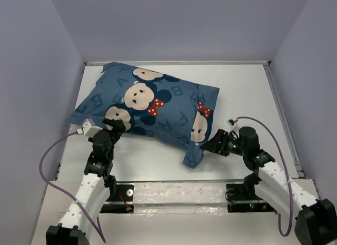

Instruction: Put the pillow into the pillowcase

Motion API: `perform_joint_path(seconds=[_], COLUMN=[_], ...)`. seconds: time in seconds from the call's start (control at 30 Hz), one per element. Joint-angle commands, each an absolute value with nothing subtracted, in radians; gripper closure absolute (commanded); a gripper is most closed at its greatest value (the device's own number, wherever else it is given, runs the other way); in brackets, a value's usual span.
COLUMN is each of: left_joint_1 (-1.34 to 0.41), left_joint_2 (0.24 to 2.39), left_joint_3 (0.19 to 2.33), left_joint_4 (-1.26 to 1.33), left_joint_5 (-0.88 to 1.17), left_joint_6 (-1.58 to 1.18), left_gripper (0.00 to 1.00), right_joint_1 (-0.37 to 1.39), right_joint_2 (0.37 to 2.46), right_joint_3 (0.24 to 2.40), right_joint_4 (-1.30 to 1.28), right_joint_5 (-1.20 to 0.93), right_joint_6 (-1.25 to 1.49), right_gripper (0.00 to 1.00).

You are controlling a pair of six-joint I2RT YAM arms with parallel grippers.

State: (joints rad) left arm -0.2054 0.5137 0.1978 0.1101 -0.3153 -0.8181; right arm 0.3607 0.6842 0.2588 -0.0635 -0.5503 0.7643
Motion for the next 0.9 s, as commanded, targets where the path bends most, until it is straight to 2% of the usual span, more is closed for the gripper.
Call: perform_joint_path(seconds=[0.0,0.23,0.27,0.3,0.43,0.47,0.5,0.57,0.6,0.67,0.7,0.73,0.77,0.8,0.87], left_joint_1=[-0.077,-0.049,-0.049,-0.049,-0.049,-0.049,-0.049,-0.049,-0.049,-0.049,-0.049,-0.049,-0.049,-0.049,-0.049], left_joint_2=[0.54,0.715,0.73,0.767,0.88,0.929,0.951,0.989,1.027,1.086,1.103,1.118,1.133,1.129,1.089], left_joint_3=[0.123,0.054,0.051,0.048,0.034,0.035,0.035,0.037,0.037,0.043,0.041,0.041,0.044,0.049,0.069], left_joint_4=[0.438,0.817,0.845,0.876,1.067,1.095,1.144,1.193,1.239,1.282,1.301,1.339,1.35,1.338,1.29], left_joint_5=[-0.128,-0.026,-0.032,-0.037,-0.058,-0.06,-0.063,-0.083,-0.092,-0.101,-0.11,-0.12,-0.12,-0.117,-0.095], left_joint_6=[-0.793,-0.807,-0.807,-0.804,-0.808,-0.81,-0.81,-0.81,-0.807,-0.795,-0.795,-0.793,-0.79,-0.787,-0.781], left_gripper=[0.01,0.01,0.01,0.01,0.03,0.06,0.14,0.2,0.28,0.39,0.48,0.73,0.83,1.0,1.0], right_joint_1=[0.359,0.359,0.359,0.359,0.359,0.359,0.359,0.359,0.359,0.359,0.359,0.359,0.359,0.359,0.359], right_joint_2=[0.733,0.914,0.932,0.949,1.058,1.075,1.089,1.121,1.129,1.141,1.14,1.132,1.112,1.098,1.075], right_joint_3=[0.244,0.256,0.259,0.264,0.288,0.296,0.302,0.317,0.327,0.337,0.344,0.345,0.345,0.354,0.373], right_joint_4=[0.127,0.322,0.34,0.359,0.471,0.48,0.488,0.502,0.505,0.509,0.511,0.515,0.521,0.511,0.43], right_joint_5=[-0.608,-0.649,-0.647,-0.647,-0.652,-0.652,-0.658,-0.657,-0.655,-0.653,-0.65,-0.638,-0.635,-0.627,-0.624], right_joint_6=[0.799,0.798,0.795,0.784,0.784,0.779,0.775,0.769,0.765,0.755,0.75,0.749,0.752,0.746,0.729], right_gripper=[0.18,0.27,0.3,0.37,0.43,0.51,0.56,0.65,0.81,0.9,0.99,1.0,1.0,1.0,1.0])
